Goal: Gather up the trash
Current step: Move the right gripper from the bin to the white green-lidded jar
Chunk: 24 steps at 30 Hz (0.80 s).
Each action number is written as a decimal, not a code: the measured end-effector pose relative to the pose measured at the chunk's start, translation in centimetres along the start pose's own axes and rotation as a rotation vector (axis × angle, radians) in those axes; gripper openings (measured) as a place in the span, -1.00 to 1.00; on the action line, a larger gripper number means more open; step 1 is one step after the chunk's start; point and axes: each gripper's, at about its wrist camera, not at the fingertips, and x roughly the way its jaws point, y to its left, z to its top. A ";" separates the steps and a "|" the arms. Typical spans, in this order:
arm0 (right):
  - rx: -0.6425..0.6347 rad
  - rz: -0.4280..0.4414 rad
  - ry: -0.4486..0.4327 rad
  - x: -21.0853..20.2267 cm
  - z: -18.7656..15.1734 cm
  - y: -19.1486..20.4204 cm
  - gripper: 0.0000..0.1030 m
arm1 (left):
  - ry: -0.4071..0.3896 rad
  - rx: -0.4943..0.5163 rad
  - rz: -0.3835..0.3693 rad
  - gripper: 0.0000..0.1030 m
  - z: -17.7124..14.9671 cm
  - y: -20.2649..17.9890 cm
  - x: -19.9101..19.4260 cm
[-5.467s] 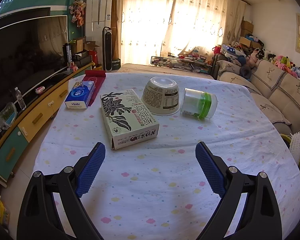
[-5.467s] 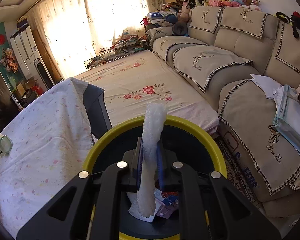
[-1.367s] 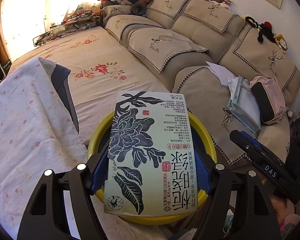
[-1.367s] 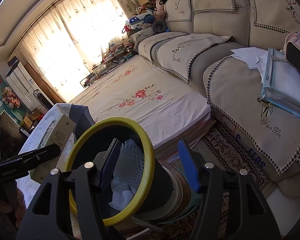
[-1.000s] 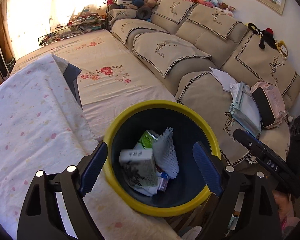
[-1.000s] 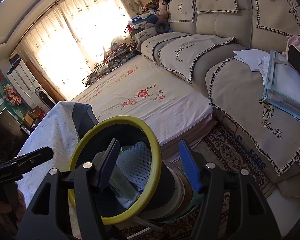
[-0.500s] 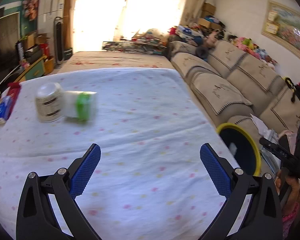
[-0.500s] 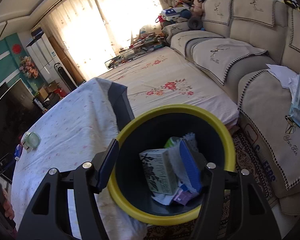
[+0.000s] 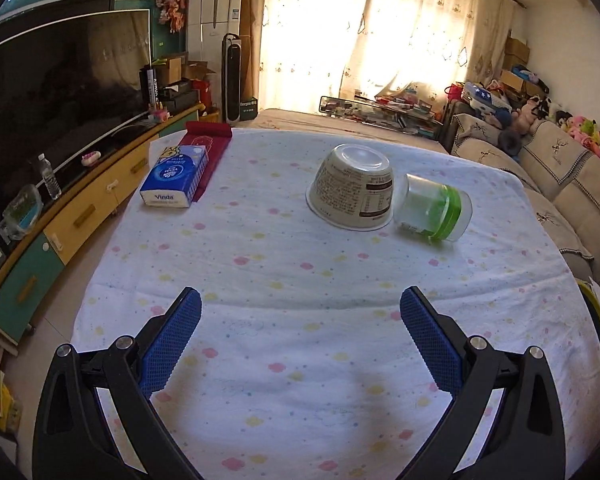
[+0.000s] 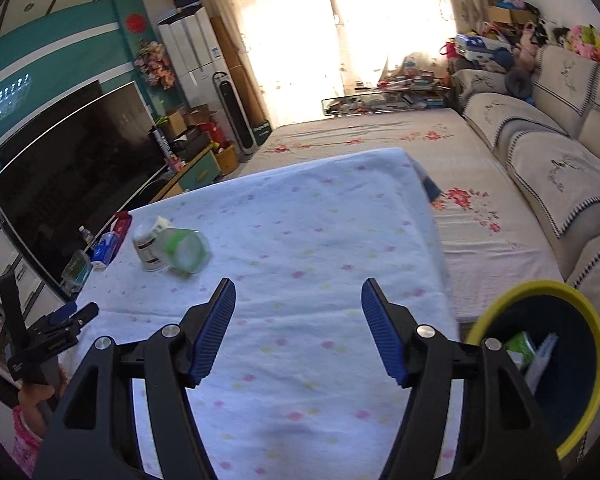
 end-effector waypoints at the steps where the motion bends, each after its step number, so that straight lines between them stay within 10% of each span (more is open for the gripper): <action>1: -0.021 0.017 0.006 0.9 0.3 1.7 0.21 | 0.007 0.000 -0.002 0.90 -0.1 0.2 0.0; 10: -0.112 0.029 0.033 8.3 1.6 12.9 0.27 | -0.001 -0.031 -0.039 0.90 -0.3 0.8 -1.2; 24: -0.034 -0.138 0.104 16.6 2.2 16.2 0.43 | -0.001 -0.045 -0.070 0.90 -0.2 0.4 -1.5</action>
